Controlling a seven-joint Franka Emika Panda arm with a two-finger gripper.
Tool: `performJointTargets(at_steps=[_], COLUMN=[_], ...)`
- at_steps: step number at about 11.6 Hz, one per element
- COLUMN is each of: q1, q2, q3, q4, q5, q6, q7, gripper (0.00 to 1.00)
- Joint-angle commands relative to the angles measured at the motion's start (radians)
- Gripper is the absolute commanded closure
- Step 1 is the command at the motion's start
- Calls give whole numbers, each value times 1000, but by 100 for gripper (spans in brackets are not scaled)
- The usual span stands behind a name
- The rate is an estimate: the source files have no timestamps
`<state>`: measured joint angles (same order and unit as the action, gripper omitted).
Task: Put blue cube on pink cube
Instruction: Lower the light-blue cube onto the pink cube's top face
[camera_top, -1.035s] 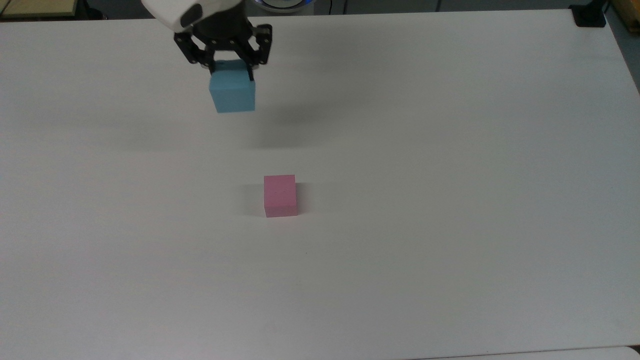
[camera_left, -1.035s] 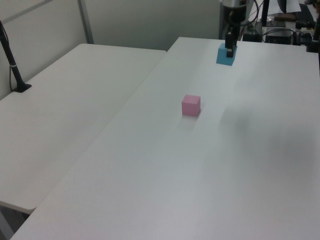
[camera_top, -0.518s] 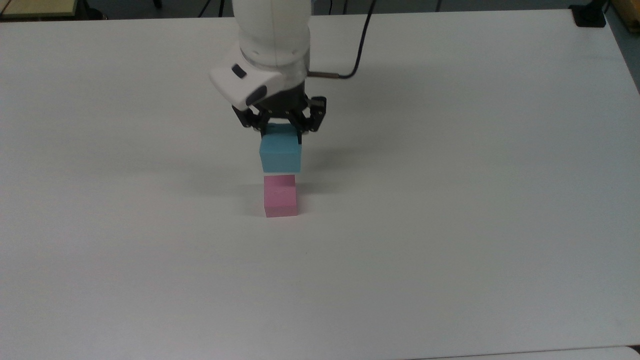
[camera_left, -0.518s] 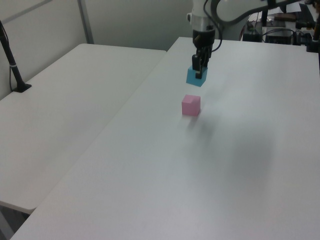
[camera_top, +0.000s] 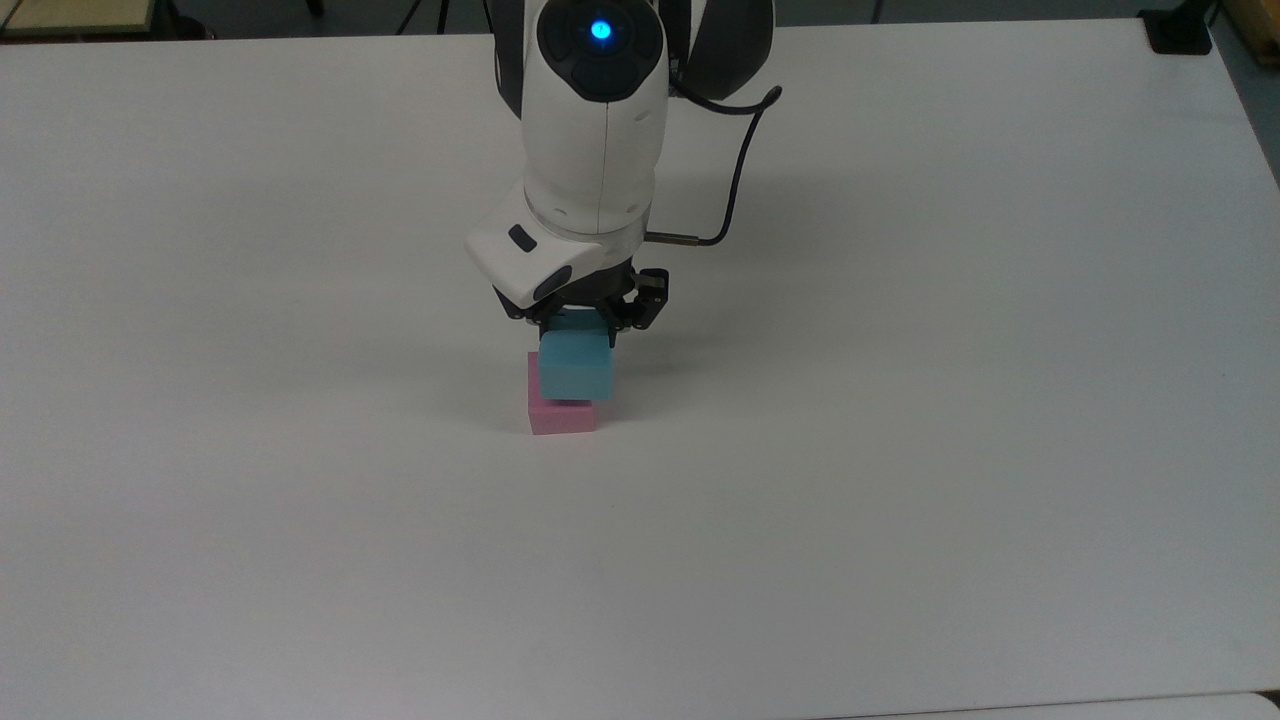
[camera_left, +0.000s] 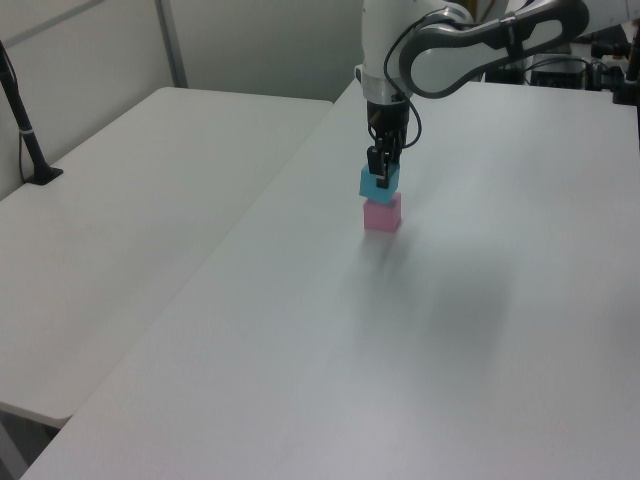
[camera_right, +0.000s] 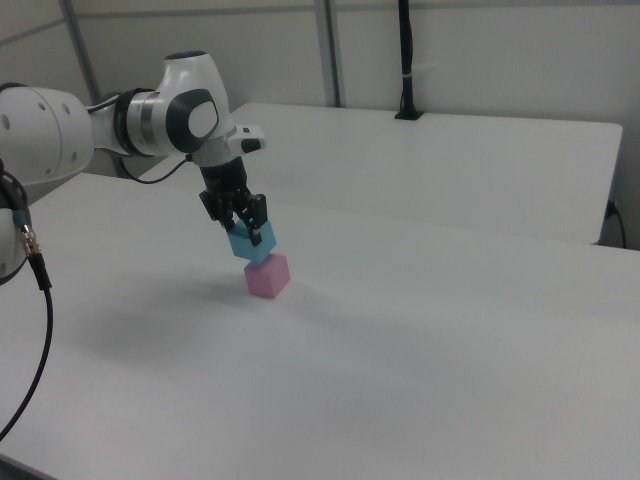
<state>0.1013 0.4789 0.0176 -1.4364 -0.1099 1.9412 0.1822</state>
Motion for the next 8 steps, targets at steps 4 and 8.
performJointTargets(at_steps=[4,8], q1=[20,20], q2=[13,18], q3=[-22,-22], q4=[16,10], q5=[-25,-47], q6=[5,7], q7=[19,19], gripper=[61,61])
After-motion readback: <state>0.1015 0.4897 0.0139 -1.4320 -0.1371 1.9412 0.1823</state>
